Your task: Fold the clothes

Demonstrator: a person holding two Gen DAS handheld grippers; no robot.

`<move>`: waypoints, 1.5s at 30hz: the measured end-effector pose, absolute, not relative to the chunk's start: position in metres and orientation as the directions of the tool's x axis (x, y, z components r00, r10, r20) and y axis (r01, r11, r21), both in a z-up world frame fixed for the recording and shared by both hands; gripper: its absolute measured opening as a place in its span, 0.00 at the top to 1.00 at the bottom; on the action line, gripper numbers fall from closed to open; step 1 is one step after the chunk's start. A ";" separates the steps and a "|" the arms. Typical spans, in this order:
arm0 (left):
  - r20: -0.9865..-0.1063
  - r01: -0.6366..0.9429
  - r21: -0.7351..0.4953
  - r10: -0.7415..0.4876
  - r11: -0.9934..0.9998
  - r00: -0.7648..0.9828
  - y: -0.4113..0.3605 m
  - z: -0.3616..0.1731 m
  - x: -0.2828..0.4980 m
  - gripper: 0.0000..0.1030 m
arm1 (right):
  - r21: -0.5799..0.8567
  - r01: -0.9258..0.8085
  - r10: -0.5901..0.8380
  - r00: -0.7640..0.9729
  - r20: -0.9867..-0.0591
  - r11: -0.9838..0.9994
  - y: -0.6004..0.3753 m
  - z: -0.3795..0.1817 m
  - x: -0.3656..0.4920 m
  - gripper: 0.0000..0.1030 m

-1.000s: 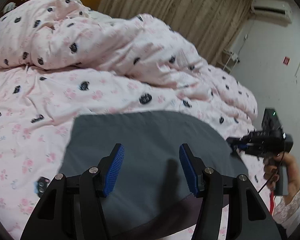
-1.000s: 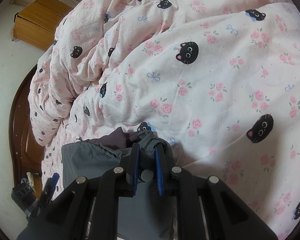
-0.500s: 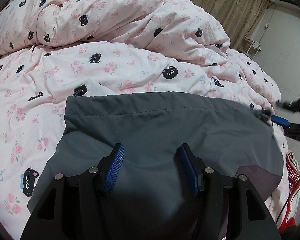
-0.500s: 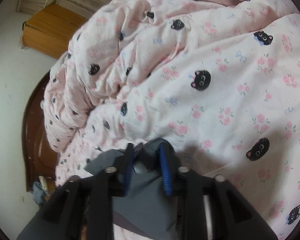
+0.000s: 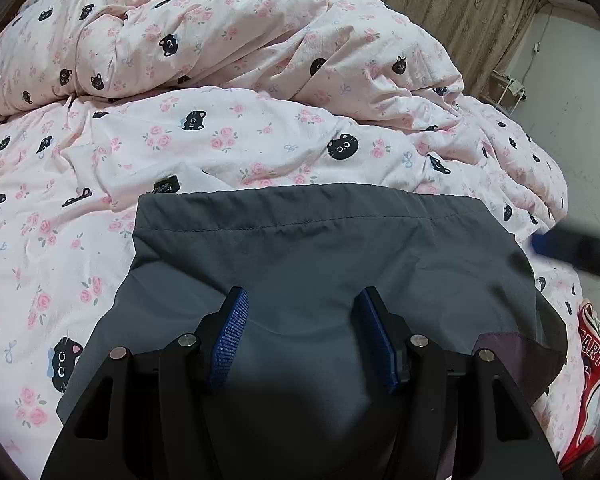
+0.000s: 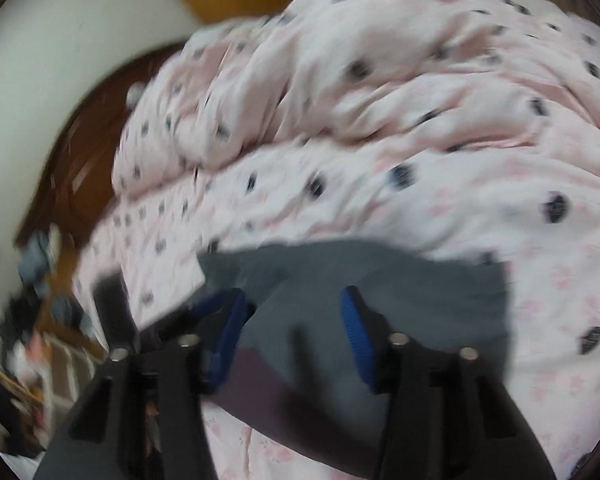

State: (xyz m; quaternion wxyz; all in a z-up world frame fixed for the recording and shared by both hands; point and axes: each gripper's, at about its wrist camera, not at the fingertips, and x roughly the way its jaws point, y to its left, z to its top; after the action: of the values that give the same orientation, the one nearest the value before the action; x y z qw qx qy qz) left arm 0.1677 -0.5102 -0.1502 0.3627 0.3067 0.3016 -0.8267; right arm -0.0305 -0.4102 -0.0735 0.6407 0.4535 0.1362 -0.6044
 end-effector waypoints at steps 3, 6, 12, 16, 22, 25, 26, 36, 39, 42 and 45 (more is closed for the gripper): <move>-0.733 0.786 -0.269 -0.411 -0.557 -0.542 -0.510 -0.152 0.168 0.48 | 0.328 0.923 -0.589 0.153 -0.794 -0.202 -0.423 -0.102 -0.013 0.60; -0.755 0.787 -0.224 -0.408 -0.575 -0.513 -0.508 -0.157 0.163 0.48 | 0.295 0.923 -0.549 0.117 -0.827 -0.248 -0.421 -0.133 -0.011 0.61; -0.769 0.785 -0.173 -0.417 -0.594 -0.485 -0.505 -0.158 0.159 0.48 | 0.258 0.939 -0.569 0.088 -0.818 -0.226 -0.409 -0.161 -0.009 0.61; -0.749 0.784 -0.199 -0.425 -0.588 -0.509 -0.506 -0.141 0.165 0.48 | 0.287 0.932 -0.587 0.109 -0.802 -0.220 -0.408 -0.143 -0.014 0.61; -0.687 0.810 -0.180 -0.518 -0.559 -0.510 -0.523 -0.116 0.176 0.48 | 0.203 0.949 -0.601 0.017 -0.799 -0.243 -0.422 -0.121 -0.019 0.60; -0.720 0.833 -0.161 -0.514 -0.529 -0.466 -0.539 -0.130 0.174 0.48 | 0.149 0.955 -0.604 -0.039 -0.796 -0.258 -0.429 -0.111 -0.022 0.60; -0.736 0.841 -0.152 -0.508 -0.519 -0.447 -0.543 -0.137 0.172 0.48 | 0.131 0.956 -0.604 -0.058 -0.795 -0.263 -0.432 -0.108 -0.023 0.60; -0.776 0.856 -0.120 -0.490 -0.503 -0.397 -0.549 -0.171 0.164 0.46 | 0.057 0.952 -0.524 -0.115 -0.844 -0.301 -0.455 -0.154 -0.035 0.58; -0.781 0.856 -0.141 -0.475 -0.498 -0.405 -0.552 -0.173 0.166 0.46 | 0.049 0.954 -0.513 -0.115 -0.851 -0.295 -0.456 -0.160 -0.035 0.58; -0.770 0.861 -0.132 -0.496 -0.491 -0.401 -0.548 -0.164 0.169 0.46 | 0.048 0.955 -0.510 -0.114 -0.853 -0.294 -0.457 -0.160 -0.034 0.58; -0.705 0.835 -0.157 -0.532 -0.528 -0.469 -0.528 -0.140 0.175 0.46 | 0.064 0.954 -0.562 -0.117 -0.819 -0.292 -0.444 -0.139 -0.030 0.58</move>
State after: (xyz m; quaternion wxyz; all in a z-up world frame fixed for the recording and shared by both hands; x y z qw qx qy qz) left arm 0.1753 -0.5283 -0.1399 0.4168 0.3028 0.2498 -0.8199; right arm -0.0298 -0.4440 -0.1393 0.5389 0.3889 0.2524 -0.7033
